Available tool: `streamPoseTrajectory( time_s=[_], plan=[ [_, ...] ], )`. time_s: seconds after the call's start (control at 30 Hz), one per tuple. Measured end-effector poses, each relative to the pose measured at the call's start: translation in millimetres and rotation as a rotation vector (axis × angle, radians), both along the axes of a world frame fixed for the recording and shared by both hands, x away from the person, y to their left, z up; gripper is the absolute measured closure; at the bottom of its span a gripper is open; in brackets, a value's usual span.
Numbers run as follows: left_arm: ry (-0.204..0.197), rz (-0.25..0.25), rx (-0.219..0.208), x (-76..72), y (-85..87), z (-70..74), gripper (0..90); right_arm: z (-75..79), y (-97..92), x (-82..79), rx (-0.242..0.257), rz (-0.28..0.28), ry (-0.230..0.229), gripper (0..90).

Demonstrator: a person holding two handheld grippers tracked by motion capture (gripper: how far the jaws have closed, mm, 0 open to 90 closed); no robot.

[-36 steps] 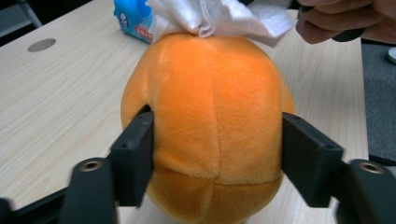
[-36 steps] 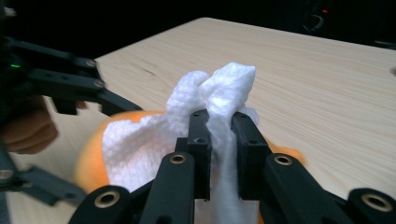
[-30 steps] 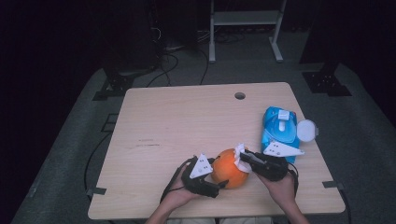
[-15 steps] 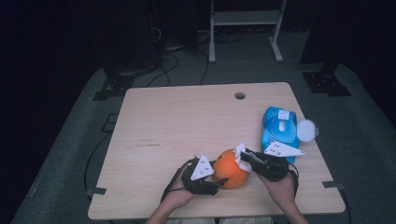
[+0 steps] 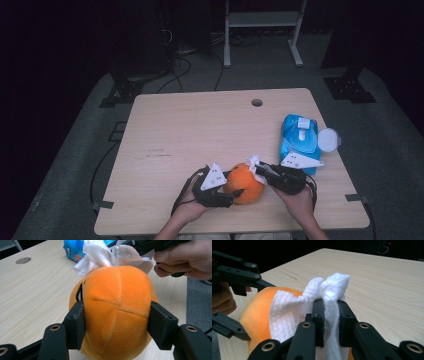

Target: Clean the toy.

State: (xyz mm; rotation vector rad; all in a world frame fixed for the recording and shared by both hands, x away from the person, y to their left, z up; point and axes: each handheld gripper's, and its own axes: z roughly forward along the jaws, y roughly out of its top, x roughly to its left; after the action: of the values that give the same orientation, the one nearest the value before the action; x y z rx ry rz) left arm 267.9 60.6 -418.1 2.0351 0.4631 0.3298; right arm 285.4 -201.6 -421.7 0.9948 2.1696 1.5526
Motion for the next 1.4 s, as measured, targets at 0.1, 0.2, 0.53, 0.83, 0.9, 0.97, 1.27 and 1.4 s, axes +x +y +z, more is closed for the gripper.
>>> streamPoseTrajectory(
  time_s=[0.1,0.2,0.53,0.83,0.9,0.97,1.27,1.4],
  plan=[
    [0.000,-0.002,0.000,-0.3,-0.8,1.0,38.3,2.2,0.9,-0.7,0.007,-0.006,0.018,78.0],
    [-0.002,0.003,-0.007,0.4,1.3,3.7,38.2,15.7,8.0,-11.3,0.036,0.032,-0.016,78.3],
    [0.003,0.016,-0.035,4.1,10.4,9.9,37.6,16.9,12.0,-12.3,0.073,0.046,0.008,77.8],
    [0.029,0.008,-0.113,7.3,15.5,7.0,29.4,7.2,17.2,-9.3,0.030,0.059,0.009,77.5],
    [0.027,0.017,-0.121,10.4,17.7,3.6,21.4,3.3,12.0,-5.7,0.044,0.044,0.027,77.4],
    [0.049,0.015,-0.132,13.9,19.5,-2.2,15.3,2.6,9.5,-3.6,0.050,0.036,0.031,77.2],
    [0.032,0.052,-0.079,9.8,14.2,-0.9,30.4,7.2,11.5,-8.4,0.081,0.050,0.013,78.4],
    [0.033,0.064,-0.074,8.8,17.4,7.1,31.6,19.7,19.6,-19.7,0.105,0.098,-0.039,78.3]
  ],
)
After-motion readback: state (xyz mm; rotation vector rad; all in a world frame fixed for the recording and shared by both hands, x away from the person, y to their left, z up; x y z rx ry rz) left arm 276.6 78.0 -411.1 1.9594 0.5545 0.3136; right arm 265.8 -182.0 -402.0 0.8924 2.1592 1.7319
